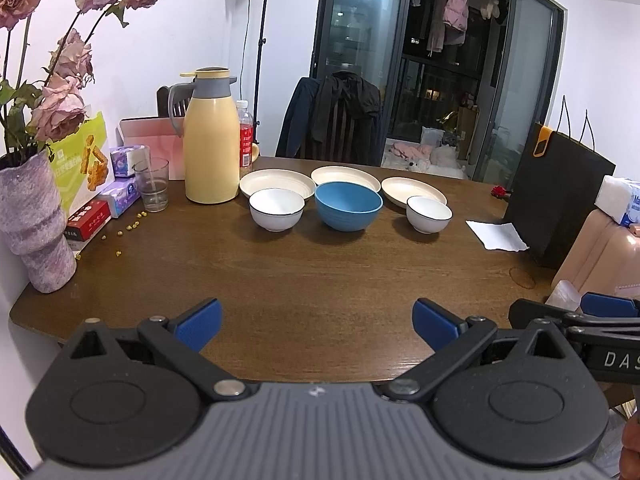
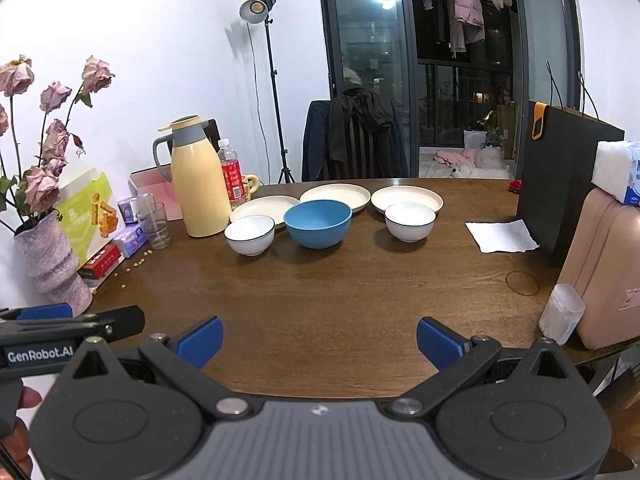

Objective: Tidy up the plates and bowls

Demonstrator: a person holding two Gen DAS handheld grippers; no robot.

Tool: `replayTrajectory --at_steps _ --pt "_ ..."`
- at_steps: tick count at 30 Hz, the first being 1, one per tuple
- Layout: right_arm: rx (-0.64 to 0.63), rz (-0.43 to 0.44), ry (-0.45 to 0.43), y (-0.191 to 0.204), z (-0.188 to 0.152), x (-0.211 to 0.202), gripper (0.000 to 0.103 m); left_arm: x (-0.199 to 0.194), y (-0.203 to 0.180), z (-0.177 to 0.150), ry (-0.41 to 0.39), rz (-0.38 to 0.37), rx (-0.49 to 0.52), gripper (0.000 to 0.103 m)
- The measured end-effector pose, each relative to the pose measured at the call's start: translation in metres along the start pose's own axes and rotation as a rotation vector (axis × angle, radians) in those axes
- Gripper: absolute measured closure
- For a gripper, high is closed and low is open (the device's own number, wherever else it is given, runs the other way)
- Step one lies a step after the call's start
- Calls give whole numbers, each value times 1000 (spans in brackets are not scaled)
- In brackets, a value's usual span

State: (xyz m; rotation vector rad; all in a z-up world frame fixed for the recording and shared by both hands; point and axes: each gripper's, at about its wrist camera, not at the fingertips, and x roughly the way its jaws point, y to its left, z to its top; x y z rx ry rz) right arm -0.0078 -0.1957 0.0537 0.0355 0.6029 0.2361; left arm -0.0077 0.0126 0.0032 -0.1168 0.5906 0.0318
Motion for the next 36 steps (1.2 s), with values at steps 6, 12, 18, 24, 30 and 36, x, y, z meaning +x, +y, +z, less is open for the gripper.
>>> replayTrajectory --at_steps 6,12,18,24,30,36 --pt "-2 0 -1 0 8 5 0 -2 3 3 1 0 0 0" --pt "-1 1 3 0 14 12 0 -2 2 2 1 0 -1 0" --pt "-5 0 12 0 22 22 0 -2 4 8 8 4 -2 0" --pt "-5 1 29 -1 29 36 0 9 -1 19 16 10 0 0" --pt "-10 -2 44 -1 38 52 0 35 0 36 25 17 -3 0" --pt "-15 6 55 -1 50 71 0 51 3 49 21 29 -7 0"
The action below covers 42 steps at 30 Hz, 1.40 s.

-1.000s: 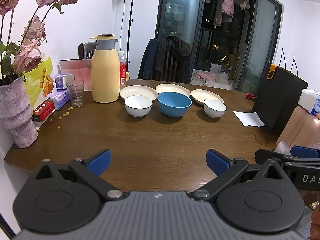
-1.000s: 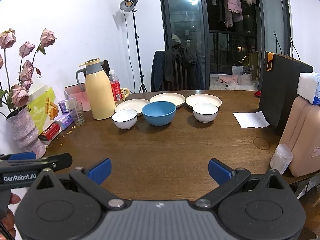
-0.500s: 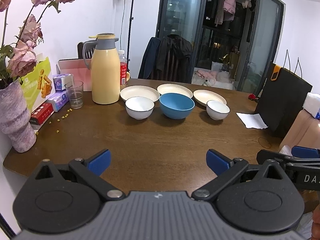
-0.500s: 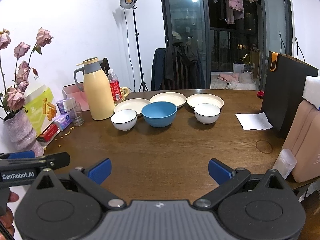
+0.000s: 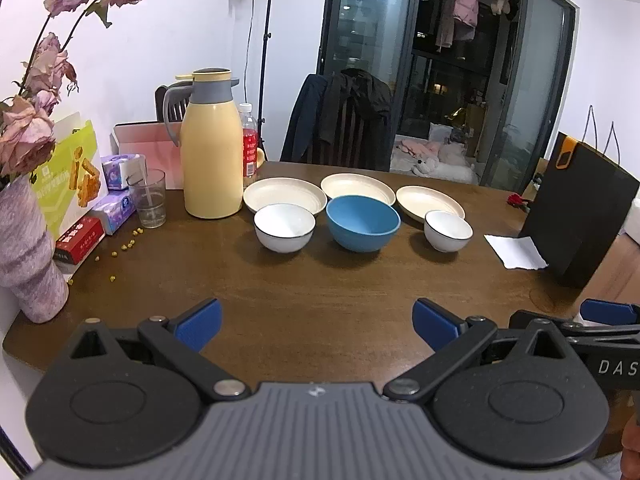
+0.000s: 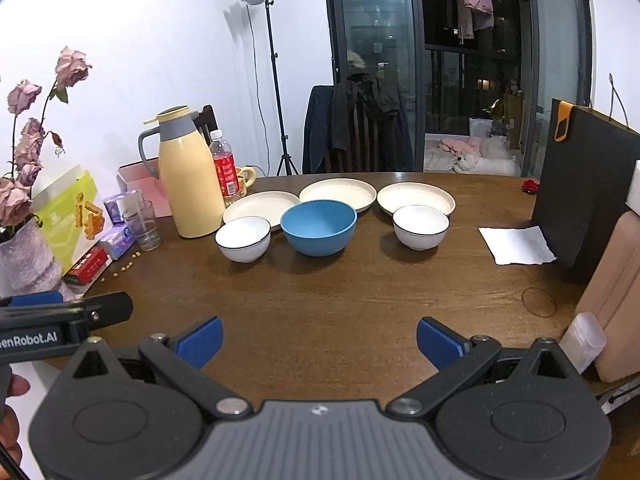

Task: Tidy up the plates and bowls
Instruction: 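Move both open grippers forward over the bowls toward the cream plates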

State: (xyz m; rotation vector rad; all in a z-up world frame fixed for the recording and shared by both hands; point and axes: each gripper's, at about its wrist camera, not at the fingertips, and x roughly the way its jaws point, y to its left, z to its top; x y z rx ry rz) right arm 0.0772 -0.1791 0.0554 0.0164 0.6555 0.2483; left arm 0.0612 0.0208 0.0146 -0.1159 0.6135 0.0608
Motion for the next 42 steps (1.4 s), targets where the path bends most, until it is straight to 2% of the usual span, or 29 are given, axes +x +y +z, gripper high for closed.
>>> replayTrajectory --at_steps 15,30,42 --pt "-13 35 36 0 32 55 0 43 7 29 14 42 -17 0" --pt "9 18 67 -4 67 109 0 96 13 62 33 33 8 0" --pt "38 0 74 1 107 152 0 135 27 104 18 25 31 0"
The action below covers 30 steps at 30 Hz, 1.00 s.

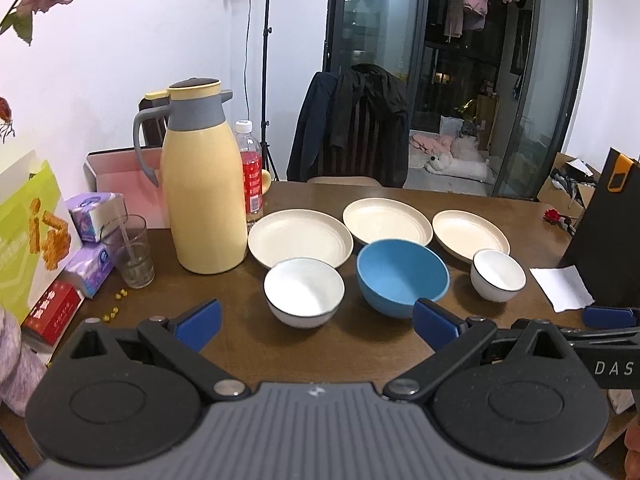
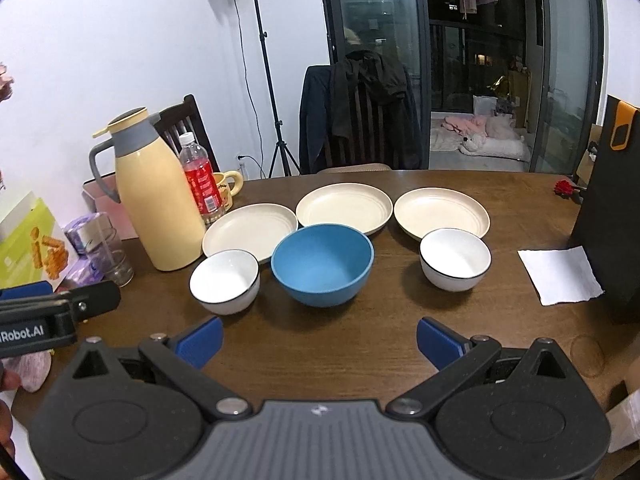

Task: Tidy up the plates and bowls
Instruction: 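Move both open grippers forward over the bowls toward the cream plates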

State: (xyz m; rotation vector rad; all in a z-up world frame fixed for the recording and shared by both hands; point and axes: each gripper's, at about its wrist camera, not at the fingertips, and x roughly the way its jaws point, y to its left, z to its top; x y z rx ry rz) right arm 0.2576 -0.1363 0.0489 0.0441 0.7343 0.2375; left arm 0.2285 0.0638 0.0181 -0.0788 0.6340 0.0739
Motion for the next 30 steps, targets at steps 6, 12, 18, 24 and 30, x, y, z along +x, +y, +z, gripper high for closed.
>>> replayTrajectory --at_steps 6,12,18,24,30 --pt "22 -6 18 5 20 20 0 16 10 16 16 3 -1 0" --pt "16 -6 31 9 38 36 0 25 14 30 25 10 -10 0" --pt "10 18 50 8 62 50 0 39 11 51 28 17 -29 0" --pt "11 37 73 -3 91 69 0 59 0 74 44 27 -42 0" --pt "24 37 110 -21 118 97 0 90 -12 95 78 26 -47 0"
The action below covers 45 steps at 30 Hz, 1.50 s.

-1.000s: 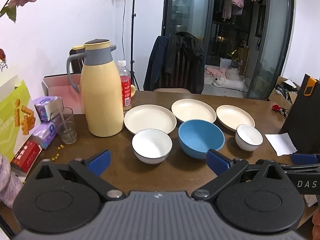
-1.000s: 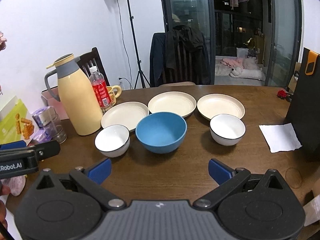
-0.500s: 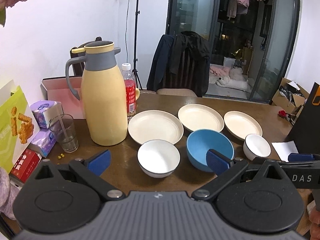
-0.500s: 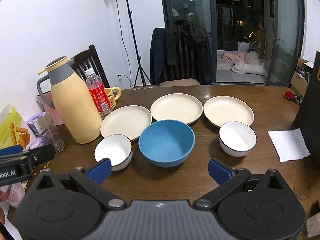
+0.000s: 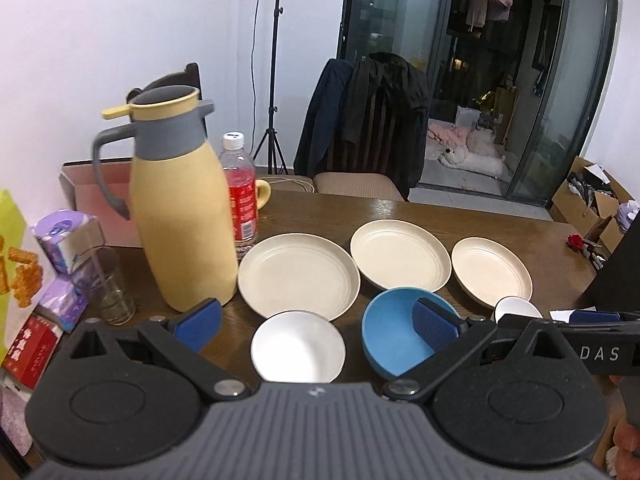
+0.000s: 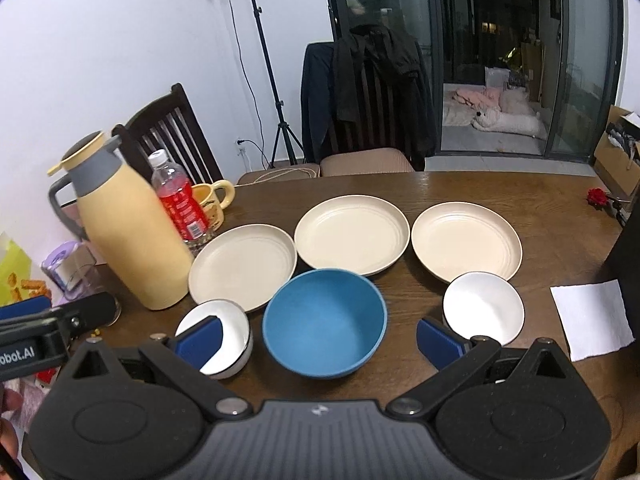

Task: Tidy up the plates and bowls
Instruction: 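Move both open grippers forward over the bowls toward the cream plates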

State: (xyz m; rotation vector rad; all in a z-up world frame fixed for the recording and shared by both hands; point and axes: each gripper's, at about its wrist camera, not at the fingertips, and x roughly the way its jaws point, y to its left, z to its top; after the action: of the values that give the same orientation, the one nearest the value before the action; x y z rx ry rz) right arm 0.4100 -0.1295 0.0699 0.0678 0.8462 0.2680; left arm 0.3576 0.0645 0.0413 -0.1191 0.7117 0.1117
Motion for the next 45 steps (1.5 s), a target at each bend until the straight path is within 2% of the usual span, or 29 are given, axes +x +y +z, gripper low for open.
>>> replayTrajectory --at_steps 16,27,38,40,45 --pt "13 -5 62 -39 73 73 0 83 -38 57 70 14 73 0" --pt "19 -14 124 -62 111 132 0 146 -51 96 120 16 81 0" --pt "32 -15 217 -83 125 201 2 228 -65 123 207 10 112 0" --pt "62 -24 242 -90 125 215 7 244 -66 124 226 -8 110 0" --pt "118 -9 297 -103 123 248 11 285 -70 120 285 1 128 0"
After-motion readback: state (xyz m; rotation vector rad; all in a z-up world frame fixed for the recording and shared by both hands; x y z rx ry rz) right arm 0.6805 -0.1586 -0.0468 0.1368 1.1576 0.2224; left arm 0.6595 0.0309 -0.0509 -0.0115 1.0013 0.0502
